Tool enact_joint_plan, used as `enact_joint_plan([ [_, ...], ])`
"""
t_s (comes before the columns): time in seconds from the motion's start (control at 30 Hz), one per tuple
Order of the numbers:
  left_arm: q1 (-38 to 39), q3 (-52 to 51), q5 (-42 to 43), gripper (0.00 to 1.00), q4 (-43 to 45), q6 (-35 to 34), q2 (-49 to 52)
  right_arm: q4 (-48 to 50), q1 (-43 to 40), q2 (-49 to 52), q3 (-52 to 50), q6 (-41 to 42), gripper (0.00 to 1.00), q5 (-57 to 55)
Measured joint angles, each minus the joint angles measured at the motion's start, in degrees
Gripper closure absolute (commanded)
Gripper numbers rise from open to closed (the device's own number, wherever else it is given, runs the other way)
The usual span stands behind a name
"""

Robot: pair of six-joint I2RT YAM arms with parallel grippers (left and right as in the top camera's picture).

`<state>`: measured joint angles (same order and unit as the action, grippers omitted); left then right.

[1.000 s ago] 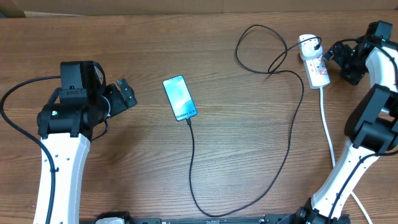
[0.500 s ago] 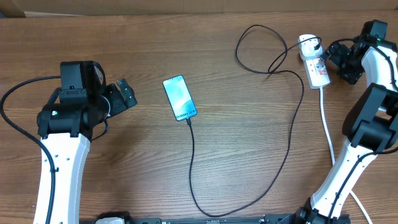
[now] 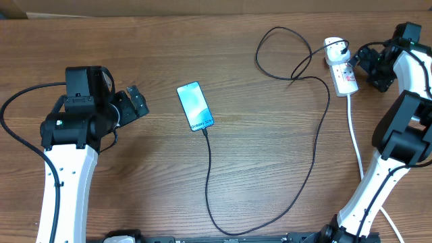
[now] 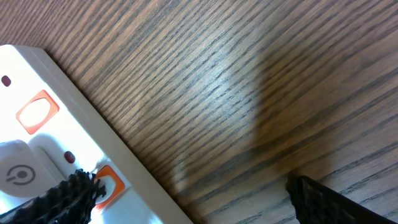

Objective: Plug charger to phone and switch on socket

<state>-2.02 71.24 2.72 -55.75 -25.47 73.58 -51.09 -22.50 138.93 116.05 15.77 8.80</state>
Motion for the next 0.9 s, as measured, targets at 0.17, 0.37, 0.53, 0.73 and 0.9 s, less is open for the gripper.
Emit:
enact_joint_plan([
  [0.17,0.0,0.0,0.0,0.0,0.0,0.0,0.0,-0.6,0.0,0.0,0.1,-0.5,0.0,0.5],
  [0.37,0.0,0.0,0.0,0.0,0.0,0.0,0.0,-1.5,0.0,0.0,0.2,-1.4,0.0,1.5],
  [0.53,0.0,0.0,0.0,0.01,0.0,0.0,0.0,-1.4,0.0,0.0,0.2,-1.6,0.0,1.5],
  [0.73,0.0,0.0,0.0,0.0,0.0,0.0,0.0,-1.3,0.0,0.0,0.3,-1.9,0.0,1.5],
  [0.9,0.0,0.0,0.0,0.0,0.0,0.0,0.0,-2.3,-0.4,0.2,2.2,-1.9,0.0,1.3],
])
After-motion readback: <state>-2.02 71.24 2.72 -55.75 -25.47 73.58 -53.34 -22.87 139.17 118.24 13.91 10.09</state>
